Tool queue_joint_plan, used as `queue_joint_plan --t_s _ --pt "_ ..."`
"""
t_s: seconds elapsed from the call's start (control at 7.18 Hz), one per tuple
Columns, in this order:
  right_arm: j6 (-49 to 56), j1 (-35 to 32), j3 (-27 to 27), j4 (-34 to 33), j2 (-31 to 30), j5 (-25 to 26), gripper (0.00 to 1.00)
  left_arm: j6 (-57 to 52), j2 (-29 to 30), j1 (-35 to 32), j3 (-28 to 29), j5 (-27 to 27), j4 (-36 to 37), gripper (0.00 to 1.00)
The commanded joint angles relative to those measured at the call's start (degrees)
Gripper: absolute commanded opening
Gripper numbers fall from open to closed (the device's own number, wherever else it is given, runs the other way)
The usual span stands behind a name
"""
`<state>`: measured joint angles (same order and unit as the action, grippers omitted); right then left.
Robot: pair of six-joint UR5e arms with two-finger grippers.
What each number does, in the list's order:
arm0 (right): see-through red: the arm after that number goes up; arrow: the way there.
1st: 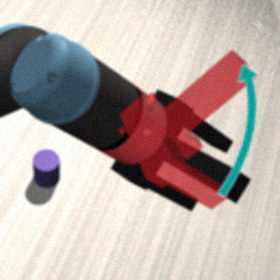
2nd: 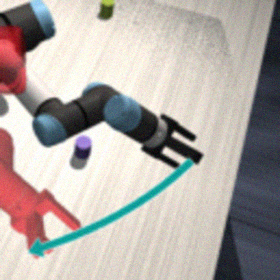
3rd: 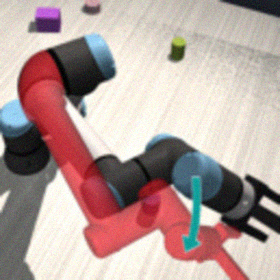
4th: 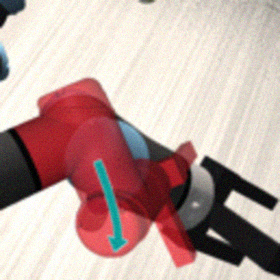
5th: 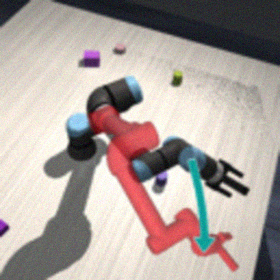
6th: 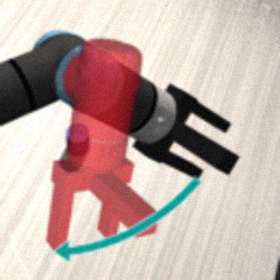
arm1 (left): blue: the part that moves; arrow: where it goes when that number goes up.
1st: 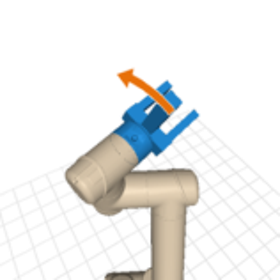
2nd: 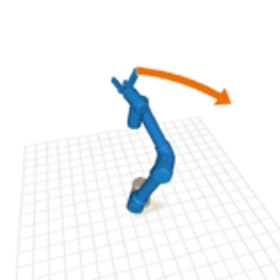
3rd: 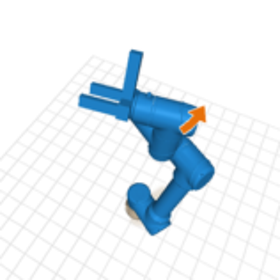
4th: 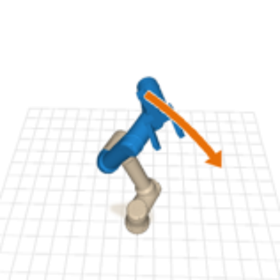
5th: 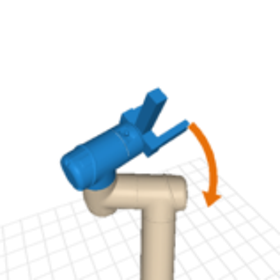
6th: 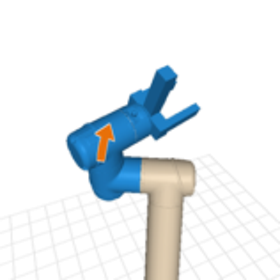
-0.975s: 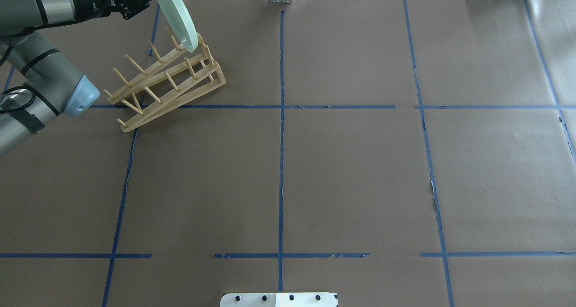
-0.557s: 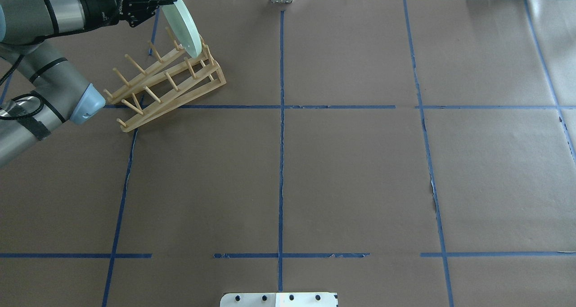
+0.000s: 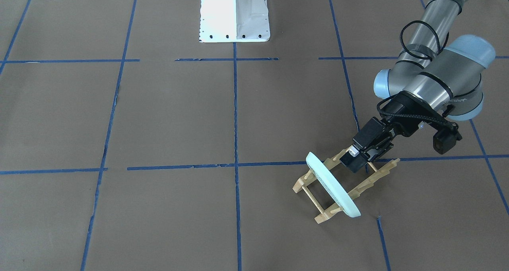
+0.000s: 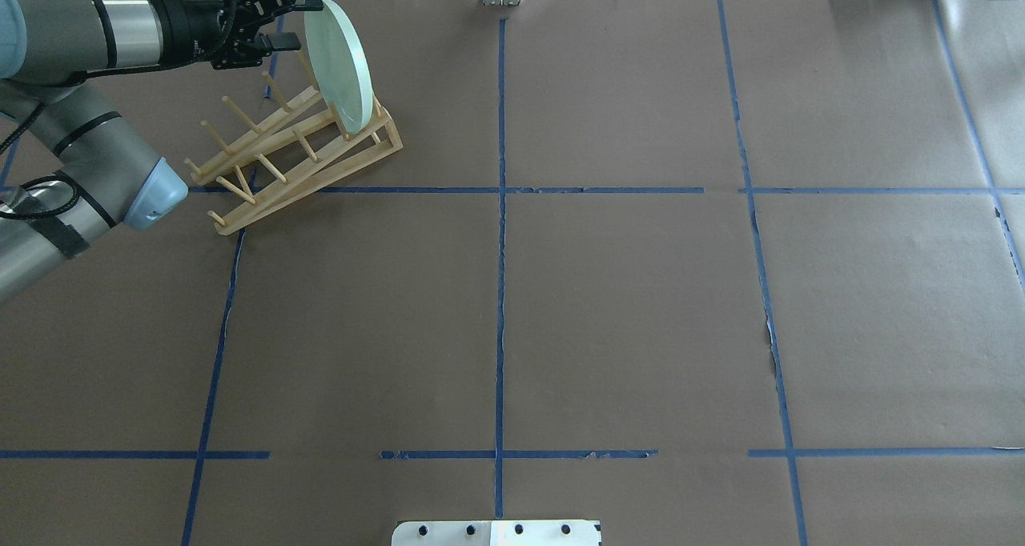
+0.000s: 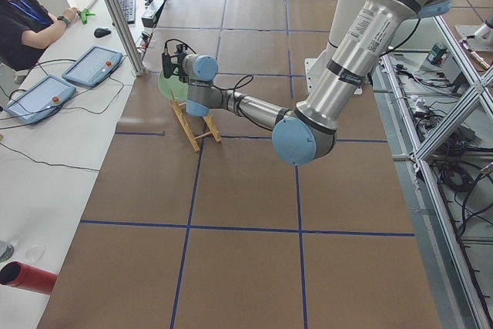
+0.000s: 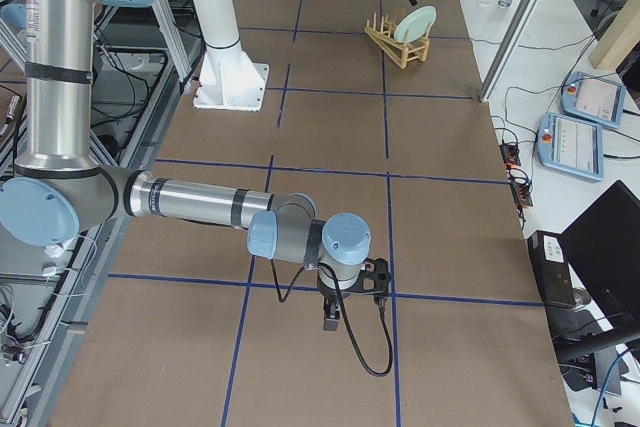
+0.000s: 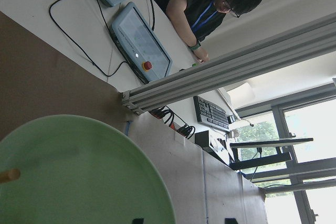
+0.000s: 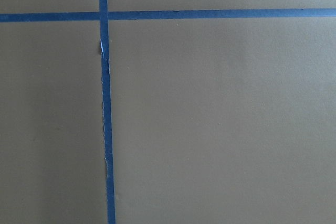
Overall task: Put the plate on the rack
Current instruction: 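Lower the plate upright between the rack's dowel pegs, then open the left gripper and withdraw it from the plate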
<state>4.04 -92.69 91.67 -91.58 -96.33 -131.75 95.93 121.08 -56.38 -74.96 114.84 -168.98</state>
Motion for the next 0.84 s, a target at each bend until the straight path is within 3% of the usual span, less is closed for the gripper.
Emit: queue_joint_plan --t_s 0.0,0.42,0.7 --pt "0.0 0.05 -0.08 0.0 0.0 0.0 1.0 -10.62 -0.06 -2.58 -6.39 8.17 22.09 1.0" --pt "0.0 -0.03 -0.08 0.0 0.0 0.0 1.0 -46.14 -8.75 -6.7 -21.5 9.35 59.87 1.0" --pt "0.0 0.05 -0.08 0.0 0.0 0.0 1.0 -68.29 -11.47 -12.75 -26.18 9.35 76.35 1.0"
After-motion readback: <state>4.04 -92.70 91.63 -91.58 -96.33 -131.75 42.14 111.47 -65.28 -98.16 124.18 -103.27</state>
